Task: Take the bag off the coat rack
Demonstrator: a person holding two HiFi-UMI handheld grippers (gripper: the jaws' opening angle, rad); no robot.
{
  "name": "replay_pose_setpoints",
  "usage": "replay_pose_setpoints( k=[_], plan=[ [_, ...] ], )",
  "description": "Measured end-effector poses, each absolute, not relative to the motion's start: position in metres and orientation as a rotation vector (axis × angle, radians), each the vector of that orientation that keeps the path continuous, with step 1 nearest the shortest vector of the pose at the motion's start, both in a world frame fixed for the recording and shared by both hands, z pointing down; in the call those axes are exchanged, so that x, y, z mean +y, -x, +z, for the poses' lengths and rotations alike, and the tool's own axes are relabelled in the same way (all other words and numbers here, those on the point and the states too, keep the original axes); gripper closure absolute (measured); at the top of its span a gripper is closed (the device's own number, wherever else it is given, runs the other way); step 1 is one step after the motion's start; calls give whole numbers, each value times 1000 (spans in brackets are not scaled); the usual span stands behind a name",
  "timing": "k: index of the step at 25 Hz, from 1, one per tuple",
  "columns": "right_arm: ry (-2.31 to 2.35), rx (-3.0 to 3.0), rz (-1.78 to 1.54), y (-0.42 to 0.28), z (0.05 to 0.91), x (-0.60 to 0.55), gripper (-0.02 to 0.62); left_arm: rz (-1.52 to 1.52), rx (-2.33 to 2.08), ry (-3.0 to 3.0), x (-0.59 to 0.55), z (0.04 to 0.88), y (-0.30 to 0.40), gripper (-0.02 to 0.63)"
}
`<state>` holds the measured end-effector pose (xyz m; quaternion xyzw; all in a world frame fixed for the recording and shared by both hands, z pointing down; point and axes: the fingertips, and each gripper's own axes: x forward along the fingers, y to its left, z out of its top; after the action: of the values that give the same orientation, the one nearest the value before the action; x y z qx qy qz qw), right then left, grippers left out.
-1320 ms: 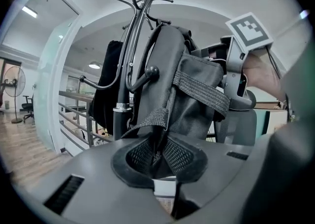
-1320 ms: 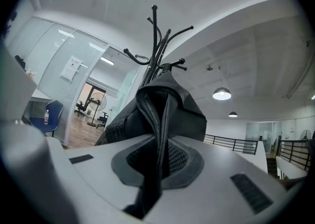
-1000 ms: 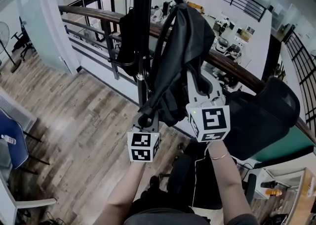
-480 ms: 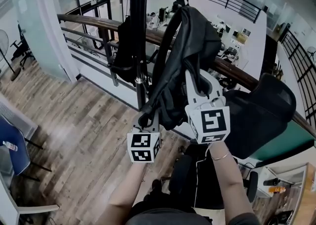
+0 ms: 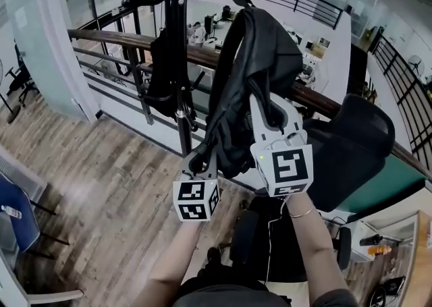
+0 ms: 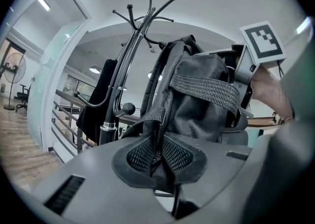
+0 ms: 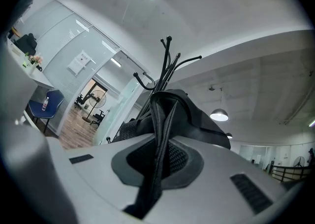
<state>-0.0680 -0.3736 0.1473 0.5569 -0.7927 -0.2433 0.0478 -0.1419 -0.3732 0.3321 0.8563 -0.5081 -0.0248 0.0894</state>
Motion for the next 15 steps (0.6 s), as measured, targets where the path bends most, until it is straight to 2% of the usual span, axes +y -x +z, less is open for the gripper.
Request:
replay_pose_setpoints(
  k=[15],
  plan=[
    [-1747,-2366,-772,55,132,-352,577,-116,-1432,-2596,-362,317,124,549]
  ],
)
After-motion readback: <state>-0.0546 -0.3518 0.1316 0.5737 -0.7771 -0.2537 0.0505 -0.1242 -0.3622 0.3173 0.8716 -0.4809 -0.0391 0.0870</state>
